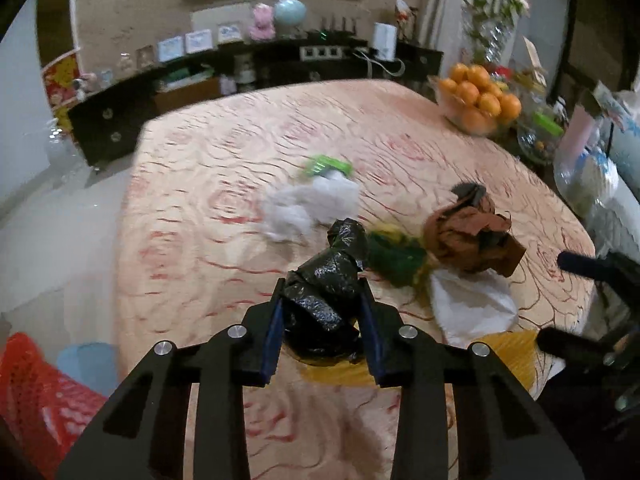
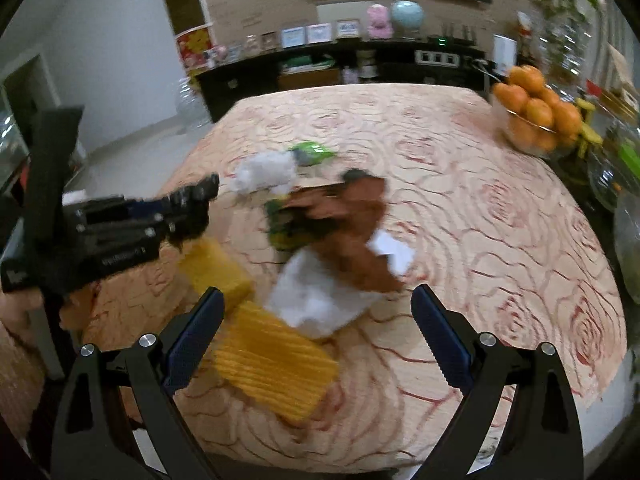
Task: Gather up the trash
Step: 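Grasp the black plastic bag with the left tool, then hold the black bag in the left tool while the right tool grasps a yellow foam net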
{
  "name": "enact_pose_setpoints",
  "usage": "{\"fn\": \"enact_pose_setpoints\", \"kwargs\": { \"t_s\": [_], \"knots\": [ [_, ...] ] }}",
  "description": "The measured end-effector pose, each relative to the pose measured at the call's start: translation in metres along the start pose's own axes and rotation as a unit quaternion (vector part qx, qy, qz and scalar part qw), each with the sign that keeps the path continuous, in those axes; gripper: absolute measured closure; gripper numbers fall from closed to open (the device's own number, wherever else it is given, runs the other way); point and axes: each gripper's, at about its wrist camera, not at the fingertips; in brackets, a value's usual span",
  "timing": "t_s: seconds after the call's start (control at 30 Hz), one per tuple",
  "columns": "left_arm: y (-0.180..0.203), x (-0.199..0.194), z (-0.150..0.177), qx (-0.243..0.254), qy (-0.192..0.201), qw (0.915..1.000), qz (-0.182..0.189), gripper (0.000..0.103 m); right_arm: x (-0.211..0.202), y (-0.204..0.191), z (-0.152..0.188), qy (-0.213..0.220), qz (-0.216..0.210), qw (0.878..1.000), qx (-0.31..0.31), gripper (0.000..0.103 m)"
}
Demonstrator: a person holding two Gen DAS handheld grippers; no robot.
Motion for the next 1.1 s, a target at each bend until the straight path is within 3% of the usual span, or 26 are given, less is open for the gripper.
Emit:
{"fn": "enact_pose_setpoints", "kwargs": {
  "t_s": [0.33, 0.53, 0.87, 1.1],
  "knots": [
    [-0.049, -0.062, 0.009, -0.053, 0.044, 0.9968, -0.041, 0.071, 0.047, -0.049, -0.027, -0.032, -0.065, 0.995, -0.069, 0.012],
    [-0.073, -0.091, 0.018, -0.076, 0.058, 0.9934, -0.063, 0.071, 0.079, -0.067, -0.037, -0.054, -0.085, 0.989, -0.106, 0.018],
    [-0.097, -0.107, 0.037, -0.099, 0.056, 0.9901, -0.082, 0.071, 0.112, -0.086, -0.033, -0.095, -0.085, 0.982, -0.140, 0.042],
    [-0.107, -0.111, 0.046, -0.107, 0.053, 0.9887, -0.091, 0.071, 0.109, -0.086, -0.029, -0.088, -0.066, 0.983, -0.144, 0.068]
  ]
}}
Point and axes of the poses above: each gripper's, at about its wrist camera, not at the fingertips, and x roughly the way its jaws point, y to its right, z to its underside, and after that the axes turned 6 degrees about -x, right-handed
